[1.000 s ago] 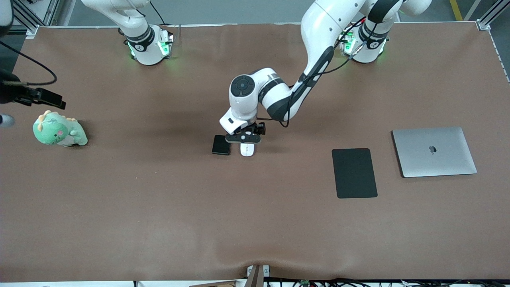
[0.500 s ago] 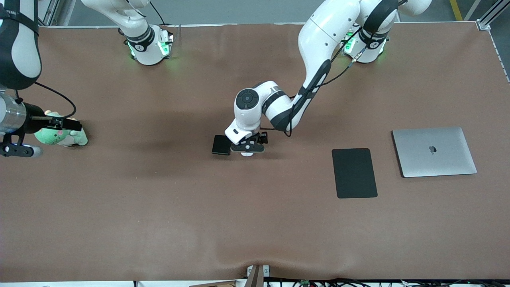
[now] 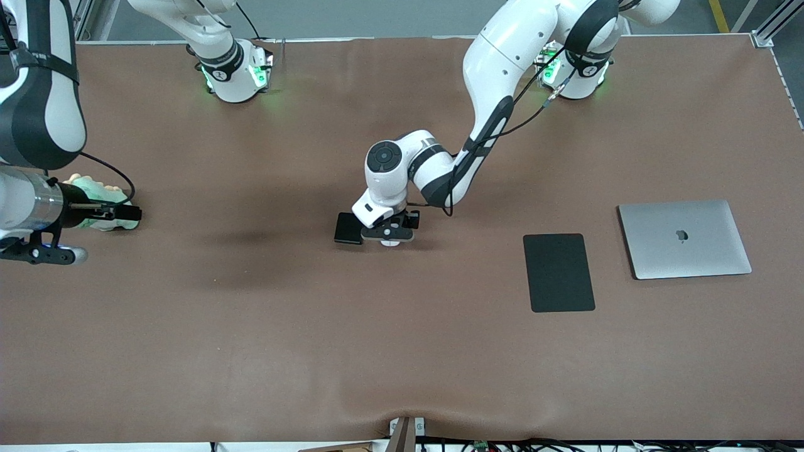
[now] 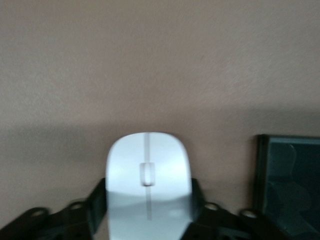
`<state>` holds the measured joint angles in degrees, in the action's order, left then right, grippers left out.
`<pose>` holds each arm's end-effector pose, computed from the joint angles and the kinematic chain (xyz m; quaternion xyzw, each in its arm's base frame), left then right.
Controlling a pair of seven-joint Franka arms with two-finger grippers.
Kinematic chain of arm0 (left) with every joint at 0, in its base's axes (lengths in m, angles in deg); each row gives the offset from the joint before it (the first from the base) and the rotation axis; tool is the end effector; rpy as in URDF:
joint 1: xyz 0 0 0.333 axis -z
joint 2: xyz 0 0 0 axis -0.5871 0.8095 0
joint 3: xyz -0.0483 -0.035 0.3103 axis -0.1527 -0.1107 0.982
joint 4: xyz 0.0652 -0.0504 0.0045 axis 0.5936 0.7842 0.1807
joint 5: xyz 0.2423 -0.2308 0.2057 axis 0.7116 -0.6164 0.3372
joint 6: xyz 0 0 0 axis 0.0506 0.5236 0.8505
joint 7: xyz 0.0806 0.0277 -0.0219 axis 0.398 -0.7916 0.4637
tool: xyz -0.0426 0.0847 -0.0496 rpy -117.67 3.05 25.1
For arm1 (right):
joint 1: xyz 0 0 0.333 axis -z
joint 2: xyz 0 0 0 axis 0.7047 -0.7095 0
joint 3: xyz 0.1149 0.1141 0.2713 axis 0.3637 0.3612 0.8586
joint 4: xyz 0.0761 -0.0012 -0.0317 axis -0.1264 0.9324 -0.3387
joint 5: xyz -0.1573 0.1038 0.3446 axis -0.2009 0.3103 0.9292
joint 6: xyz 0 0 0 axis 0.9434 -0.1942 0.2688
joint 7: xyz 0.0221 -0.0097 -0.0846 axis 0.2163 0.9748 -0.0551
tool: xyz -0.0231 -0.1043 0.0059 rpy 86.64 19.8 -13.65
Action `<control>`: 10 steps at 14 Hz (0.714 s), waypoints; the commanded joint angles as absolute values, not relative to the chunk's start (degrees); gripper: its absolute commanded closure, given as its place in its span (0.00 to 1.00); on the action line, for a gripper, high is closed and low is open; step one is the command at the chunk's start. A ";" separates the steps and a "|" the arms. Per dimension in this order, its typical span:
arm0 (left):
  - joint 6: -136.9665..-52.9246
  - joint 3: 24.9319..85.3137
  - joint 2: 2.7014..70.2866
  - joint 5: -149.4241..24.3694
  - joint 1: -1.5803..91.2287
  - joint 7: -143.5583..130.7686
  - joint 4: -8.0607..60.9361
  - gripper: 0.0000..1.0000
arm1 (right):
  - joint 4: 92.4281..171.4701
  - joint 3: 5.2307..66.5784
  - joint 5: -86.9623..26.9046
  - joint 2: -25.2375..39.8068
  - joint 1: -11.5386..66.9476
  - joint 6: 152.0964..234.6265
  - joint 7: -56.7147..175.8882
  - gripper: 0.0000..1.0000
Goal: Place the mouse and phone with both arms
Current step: 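Carry the mouse with the left gripper while the right gripper reaches the phone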
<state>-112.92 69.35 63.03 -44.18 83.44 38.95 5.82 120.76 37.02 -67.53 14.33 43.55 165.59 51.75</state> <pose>0.4704 -0.5701 0.1718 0.9981 -0.0386 0.0470 0.0070 0.6146 -0.0294 0.4721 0.9883 -0.0503 -0.1430 0.0155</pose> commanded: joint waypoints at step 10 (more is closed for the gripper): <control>-104.34 65.02 47.00 -43.25 54.19 17.78 16.27 0.95 | 121.87 36.87 -59.93 12.82 36.47 167.91 44.65 0.00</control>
<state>-103.35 68.47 50.29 -44.01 61.76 23.49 9.92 121.11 37.12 -60.82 13.23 38.66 166.43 48.45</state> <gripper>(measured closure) 0.401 0.000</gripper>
